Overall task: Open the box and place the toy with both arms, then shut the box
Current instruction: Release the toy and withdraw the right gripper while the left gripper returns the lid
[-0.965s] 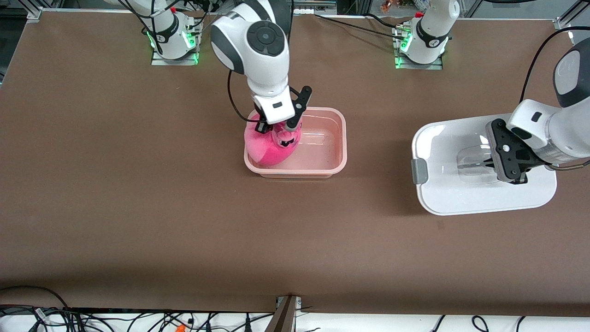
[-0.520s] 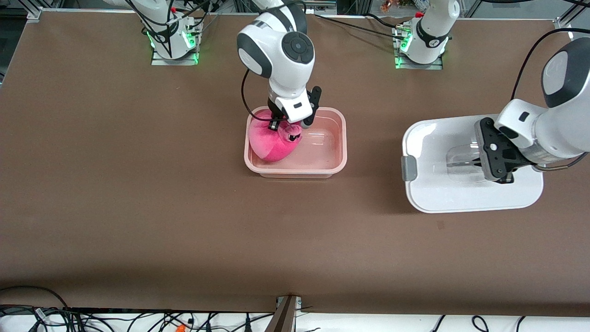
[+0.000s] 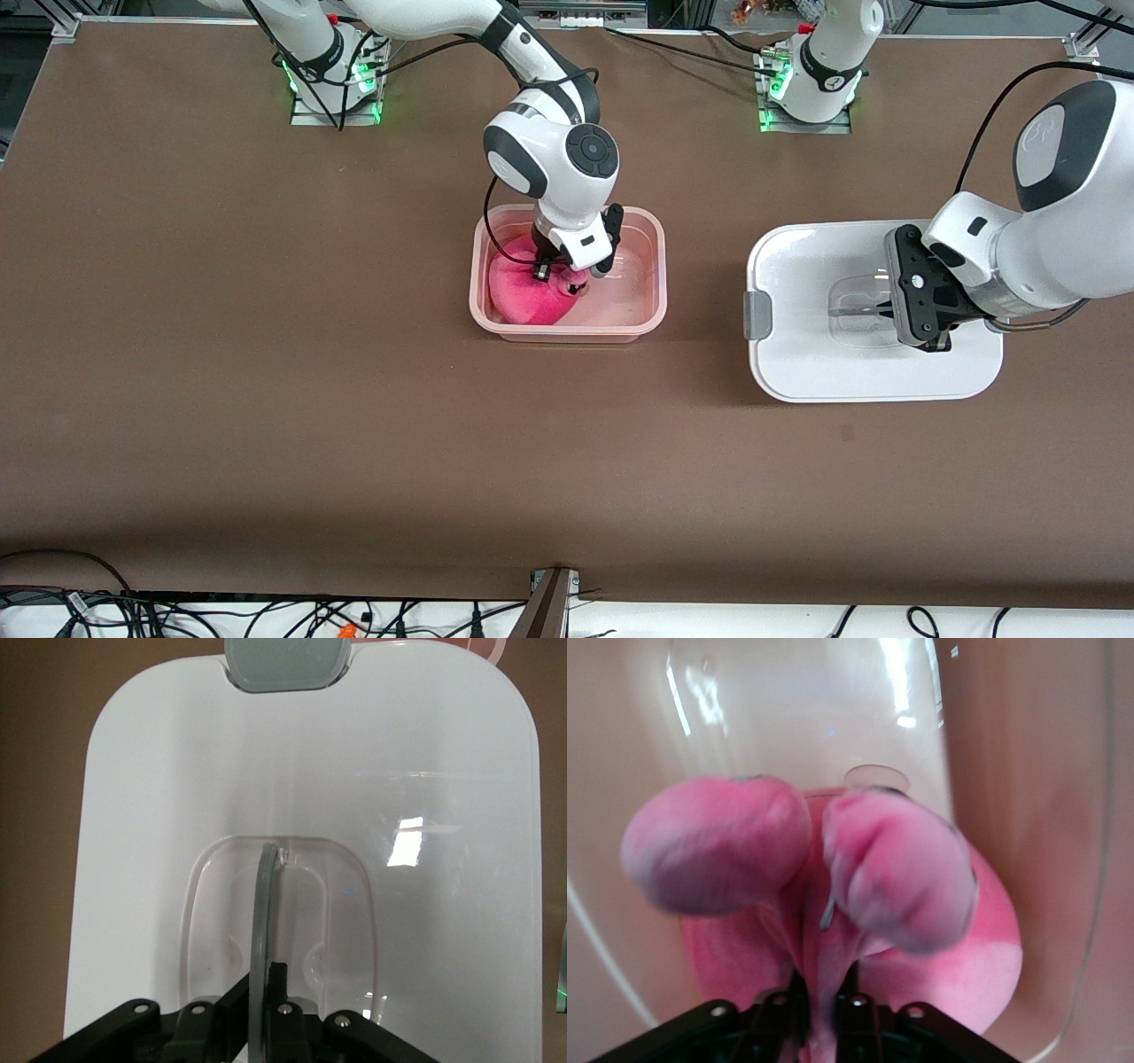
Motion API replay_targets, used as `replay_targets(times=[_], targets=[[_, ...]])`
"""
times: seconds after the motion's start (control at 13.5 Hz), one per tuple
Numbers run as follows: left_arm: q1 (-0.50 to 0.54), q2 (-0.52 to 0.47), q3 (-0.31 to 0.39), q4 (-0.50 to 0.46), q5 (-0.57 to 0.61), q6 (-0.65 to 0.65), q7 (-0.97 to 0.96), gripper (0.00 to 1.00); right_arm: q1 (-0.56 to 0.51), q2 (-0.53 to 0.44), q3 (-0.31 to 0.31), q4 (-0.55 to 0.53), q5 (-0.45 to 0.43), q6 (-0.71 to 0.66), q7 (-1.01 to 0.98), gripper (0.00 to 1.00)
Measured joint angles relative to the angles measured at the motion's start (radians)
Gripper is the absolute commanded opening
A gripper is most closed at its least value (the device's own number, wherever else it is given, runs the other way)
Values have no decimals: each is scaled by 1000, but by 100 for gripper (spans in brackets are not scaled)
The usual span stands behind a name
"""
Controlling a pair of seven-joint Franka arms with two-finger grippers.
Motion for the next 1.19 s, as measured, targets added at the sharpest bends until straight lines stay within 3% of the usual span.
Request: replay_targets(times=[0.45, 0.59, 0.82, 0.97, 1.19], targets=[[2, 0, 0, 0, 0, 0, 0, 0, 9, 10, 0, 11, 14, 162, 226, 100], [4, 0, 1, 0, 0, 0, 0, 0, 8, -6, -9, 41, 51, 151, 236, 100], [5, 0, 1, 0, -1, 0, 0, 0, -31, -116, -46, 76, 85, 1, 245, 100], [4, 0, 1, 0, -4, 0, 0, 0, -88, -220, -105, 80, 104, -102, 246, 100], [4, 0, 1, 0, -51, 0, 0, 0, -149, -341, -267, 77, 173, -191, 235, 100]])
